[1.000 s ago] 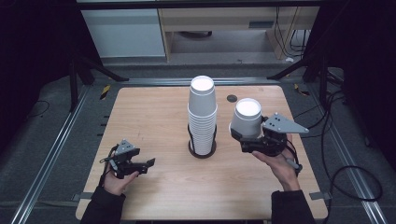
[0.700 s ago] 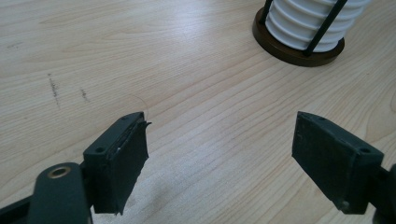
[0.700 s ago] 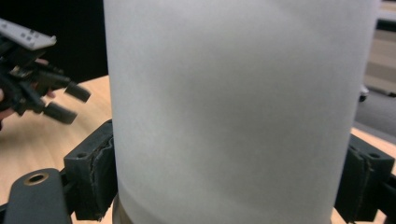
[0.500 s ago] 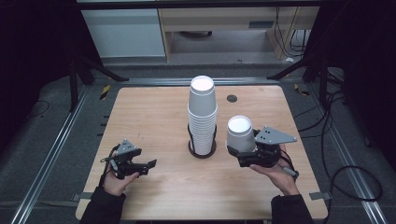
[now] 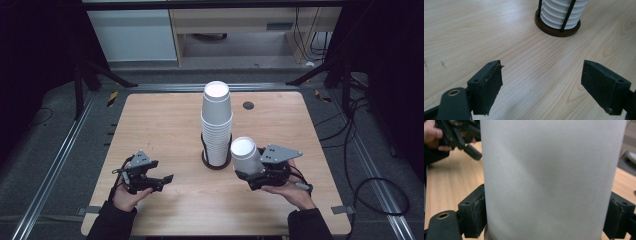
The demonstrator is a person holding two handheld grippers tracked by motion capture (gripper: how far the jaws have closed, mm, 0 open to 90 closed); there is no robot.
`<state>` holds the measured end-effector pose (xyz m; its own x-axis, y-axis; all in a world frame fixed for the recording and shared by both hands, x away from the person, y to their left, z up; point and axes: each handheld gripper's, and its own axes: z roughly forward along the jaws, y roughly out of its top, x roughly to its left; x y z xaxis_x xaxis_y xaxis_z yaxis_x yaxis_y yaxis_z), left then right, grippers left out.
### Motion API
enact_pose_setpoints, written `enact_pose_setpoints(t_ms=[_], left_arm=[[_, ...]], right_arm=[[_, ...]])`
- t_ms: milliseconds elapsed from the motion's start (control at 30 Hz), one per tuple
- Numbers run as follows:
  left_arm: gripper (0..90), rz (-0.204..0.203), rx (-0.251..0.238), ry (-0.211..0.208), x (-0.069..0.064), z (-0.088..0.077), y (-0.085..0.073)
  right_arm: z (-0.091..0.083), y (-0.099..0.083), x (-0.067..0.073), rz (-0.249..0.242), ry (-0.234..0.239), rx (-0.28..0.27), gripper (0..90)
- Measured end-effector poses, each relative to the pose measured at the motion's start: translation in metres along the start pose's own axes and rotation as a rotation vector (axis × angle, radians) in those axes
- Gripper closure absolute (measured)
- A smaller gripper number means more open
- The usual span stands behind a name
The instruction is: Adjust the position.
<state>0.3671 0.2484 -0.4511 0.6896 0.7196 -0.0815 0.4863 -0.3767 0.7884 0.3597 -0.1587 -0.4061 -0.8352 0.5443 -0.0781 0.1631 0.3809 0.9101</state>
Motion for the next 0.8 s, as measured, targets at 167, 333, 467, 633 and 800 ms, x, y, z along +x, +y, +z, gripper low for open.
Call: enact_pose_setpoints(t_ms=[167, 333, 467, 633, 800], left_arm=[[16.6, 0.007, -0.006, -0.012, -0.003, -0.001, 0.002], [16.6, 0.013, -0.014, -0.029, -0.007, -0.003, 0.004], [16.6, 0.025, -0.016, -0.045, -0.011, -0.003, 0.006], [16.5, 0.05, -0.01, -0.071, -0.018, -0.002, 0.007], [16.3, 0.079, -0.012, -0.101, -0.026, -0.001, 0.01]], right_arm=[[0.01, -0.004, 0.004, -0.017, 0.021, 0.037, 12.7], [0.02, -0.006, 0.012, -0.045, 0.055, 0.066, 12.7], [0.029, -0.007, 0.016, -0.074, 0.081, 0.096, 12.7], [0.039, -0.007, 0.023, -0.107, 0.109, 0.128, 12.7], [0.046, -0.008, 0.028, -0.131, 0.131, 0.148, 12.7]])
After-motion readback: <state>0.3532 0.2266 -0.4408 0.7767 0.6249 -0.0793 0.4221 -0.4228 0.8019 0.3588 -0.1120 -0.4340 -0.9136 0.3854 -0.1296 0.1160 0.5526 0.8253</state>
